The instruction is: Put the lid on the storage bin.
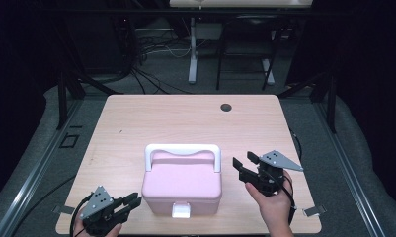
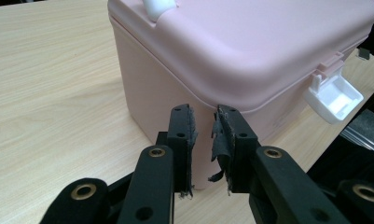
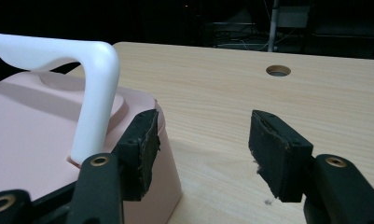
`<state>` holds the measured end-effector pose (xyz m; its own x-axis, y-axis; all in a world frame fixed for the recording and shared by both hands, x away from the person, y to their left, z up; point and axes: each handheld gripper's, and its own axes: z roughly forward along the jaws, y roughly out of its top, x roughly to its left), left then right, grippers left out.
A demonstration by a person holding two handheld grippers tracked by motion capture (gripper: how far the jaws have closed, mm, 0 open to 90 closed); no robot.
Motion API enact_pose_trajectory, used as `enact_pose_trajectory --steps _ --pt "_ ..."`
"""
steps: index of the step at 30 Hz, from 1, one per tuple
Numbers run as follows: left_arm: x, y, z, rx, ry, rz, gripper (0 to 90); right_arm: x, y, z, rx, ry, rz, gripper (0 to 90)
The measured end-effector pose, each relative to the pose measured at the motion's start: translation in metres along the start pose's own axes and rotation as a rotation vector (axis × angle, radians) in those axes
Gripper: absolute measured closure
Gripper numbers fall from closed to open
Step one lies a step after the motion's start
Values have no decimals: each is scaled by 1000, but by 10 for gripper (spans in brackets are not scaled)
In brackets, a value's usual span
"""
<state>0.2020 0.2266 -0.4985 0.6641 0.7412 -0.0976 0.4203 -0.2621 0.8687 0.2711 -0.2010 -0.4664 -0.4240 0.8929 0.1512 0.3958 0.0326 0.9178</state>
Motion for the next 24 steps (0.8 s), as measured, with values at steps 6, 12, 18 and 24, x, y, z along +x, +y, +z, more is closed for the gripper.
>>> enact_pose_trajectory --steps 6,12,18,24 --pt "2 0 0 -4 4 -10 749 -1 0 0 1 -1 1 424" --pt "7 1 1 -12 1 -29 720 -1 0 0 -5 -3 2 424" --pt "11 2 1 -16 13 -42 704 -2 -1 0 0 -5 3 424" --pt "18 5 4 -27 27 -56 686 -3 -1 0 -1 -7 3 424"
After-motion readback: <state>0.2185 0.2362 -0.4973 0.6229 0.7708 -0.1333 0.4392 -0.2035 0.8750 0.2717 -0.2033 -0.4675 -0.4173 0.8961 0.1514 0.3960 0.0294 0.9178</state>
